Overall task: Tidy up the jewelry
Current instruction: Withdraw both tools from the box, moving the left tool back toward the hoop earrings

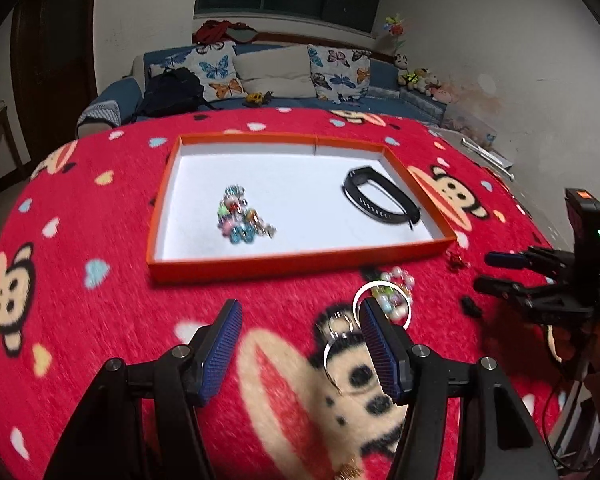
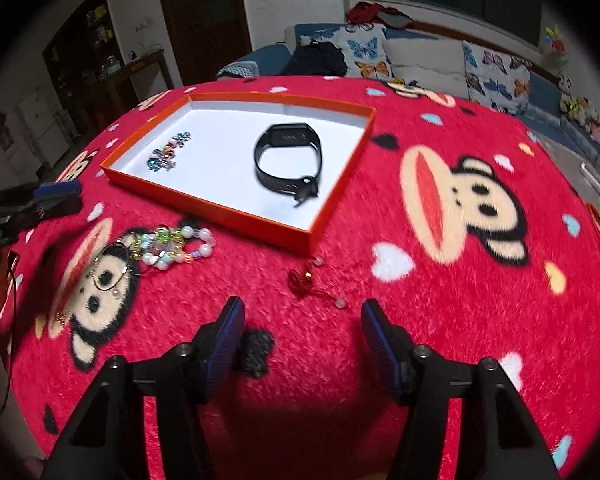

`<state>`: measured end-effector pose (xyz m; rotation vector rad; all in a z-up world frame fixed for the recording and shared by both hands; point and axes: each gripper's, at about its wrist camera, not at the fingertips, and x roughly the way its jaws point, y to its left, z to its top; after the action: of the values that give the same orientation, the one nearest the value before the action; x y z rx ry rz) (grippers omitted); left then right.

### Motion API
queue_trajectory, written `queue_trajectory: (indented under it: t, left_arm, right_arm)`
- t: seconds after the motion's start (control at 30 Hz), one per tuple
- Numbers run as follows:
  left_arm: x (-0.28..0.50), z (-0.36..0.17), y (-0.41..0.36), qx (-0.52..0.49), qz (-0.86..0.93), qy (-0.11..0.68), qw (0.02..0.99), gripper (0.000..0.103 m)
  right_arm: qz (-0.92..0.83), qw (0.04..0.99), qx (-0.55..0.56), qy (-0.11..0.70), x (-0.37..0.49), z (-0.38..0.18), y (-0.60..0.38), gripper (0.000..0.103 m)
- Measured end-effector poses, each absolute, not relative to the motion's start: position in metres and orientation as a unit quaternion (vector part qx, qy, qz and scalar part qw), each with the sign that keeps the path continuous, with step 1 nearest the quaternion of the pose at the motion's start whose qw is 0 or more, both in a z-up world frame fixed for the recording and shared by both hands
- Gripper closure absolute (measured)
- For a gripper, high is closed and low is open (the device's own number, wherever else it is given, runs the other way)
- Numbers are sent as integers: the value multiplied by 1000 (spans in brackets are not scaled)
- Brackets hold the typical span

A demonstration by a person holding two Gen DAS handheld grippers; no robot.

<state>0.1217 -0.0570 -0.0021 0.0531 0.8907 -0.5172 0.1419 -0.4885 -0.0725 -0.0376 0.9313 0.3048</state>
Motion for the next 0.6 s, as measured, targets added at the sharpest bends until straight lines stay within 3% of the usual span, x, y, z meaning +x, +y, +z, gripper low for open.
queue_trajectory:
  t: [0.17,0.43,0.5,0.6]
  left_arm:
    - [113,-9,-60,35,-250,428,867,38]
    - [105,-20,-71,57,-275,433,857,38]
    - [102,-24,-79,74,-285,431,853,38]
    - [101,-31,-89,91,-299,437,844,38]
  right_arm:
    - [145,881,-24,450,152,-79,-483,49]
    - [143,881,-60,447,162,-90,-468,70]
    - [140,883,-70,443,161,-89,-466,83]
    - [144,883,-66,443,158,-88,-466,86]
